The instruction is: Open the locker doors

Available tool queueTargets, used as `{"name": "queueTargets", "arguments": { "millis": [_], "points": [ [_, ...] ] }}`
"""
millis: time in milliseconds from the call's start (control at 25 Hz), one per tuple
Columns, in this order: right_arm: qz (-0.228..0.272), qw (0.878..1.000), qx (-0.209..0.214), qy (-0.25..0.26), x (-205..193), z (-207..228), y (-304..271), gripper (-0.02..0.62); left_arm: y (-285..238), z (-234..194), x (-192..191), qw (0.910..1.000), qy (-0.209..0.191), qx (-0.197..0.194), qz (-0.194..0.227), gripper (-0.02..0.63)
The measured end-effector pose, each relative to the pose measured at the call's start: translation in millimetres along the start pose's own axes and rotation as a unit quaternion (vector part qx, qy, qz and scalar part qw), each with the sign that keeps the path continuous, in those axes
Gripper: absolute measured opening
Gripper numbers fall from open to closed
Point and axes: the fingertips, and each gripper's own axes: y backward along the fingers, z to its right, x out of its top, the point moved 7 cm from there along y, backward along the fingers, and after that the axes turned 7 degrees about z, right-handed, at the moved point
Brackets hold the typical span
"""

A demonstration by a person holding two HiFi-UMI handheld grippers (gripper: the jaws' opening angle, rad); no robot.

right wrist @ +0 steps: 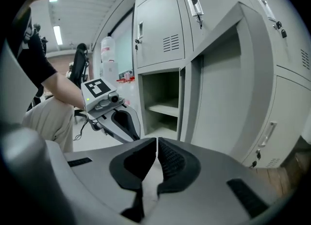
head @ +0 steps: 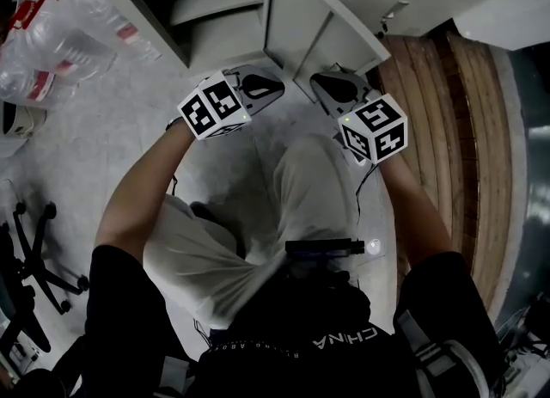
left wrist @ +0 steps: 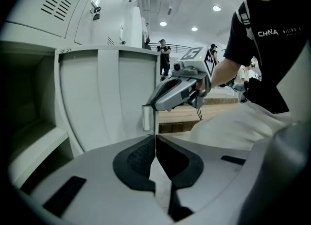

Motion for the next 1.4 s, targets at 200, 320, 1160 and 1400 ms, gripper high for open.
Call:
{"name": "queueTargets", "arguments": {
  "millis": [200, 320, 1160, 1400],
  "points": [
    [-0.018, 1.000, -0.006, -0.010, -2.0, -7.4, -13.5, 0.035, -0.4, 3.9, -8.7, 0.9975, -0.057, -0.008, -0.042, 0.020],
    [-0.024, 1.000, 0.004, -0.006, 2.0, -18.6, -24.7, 0.035, 6.6, -1.3, -20.9, 0.9924, -0.091, -0.011, -0.083, 0.020],
    [-0.181, 0.983, -0.029, -0.030, 276.4, -103.3, 99.4, 0.035, 275.1, 58.5, 264.2, 0.9592, 0.232, 0.160, -0.028, 0.020],
    [-0.176, 0.979, -0.020, -0.103, 392.3, -112.3, 216.6, 0.035, 323.7, 140.3, 379.5, 0.9201, 0.311, 0.233, -0.052, 0.020]
  ]
}}
